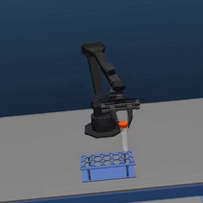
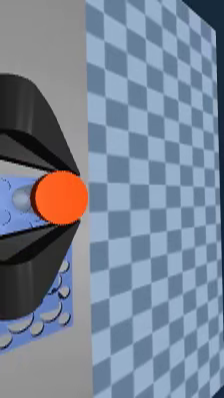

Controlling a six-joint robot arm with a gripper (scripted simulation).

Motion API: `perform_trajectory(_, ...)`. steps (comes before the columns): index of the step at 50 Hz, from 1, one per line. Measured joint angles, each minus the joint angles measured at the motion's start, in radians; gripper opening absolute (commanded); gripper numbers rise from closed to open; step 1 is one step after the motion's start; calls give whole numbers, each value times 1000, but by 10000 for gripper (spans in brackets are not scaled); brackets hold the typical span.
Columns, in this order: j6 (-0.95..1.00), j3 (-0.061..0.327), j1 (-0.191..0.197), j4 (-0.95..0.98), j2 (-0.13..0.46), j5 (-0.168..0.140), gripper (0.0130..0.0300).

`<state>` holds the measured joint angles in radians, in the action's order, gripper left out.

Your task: Pick up the centrifuge tube on the rack

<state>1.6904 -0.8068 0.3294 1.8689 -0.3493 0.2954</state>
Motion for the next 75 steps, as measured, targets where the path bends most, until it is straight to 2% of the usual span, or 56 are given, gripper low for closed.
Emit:
perform_trajectory(17,193,36,0,178,-25,21,130)
perform_trajectory(32,288,56,0,262,-37,38,130)
perform_trajectory(75,319,61,0,282,-39,47,130)
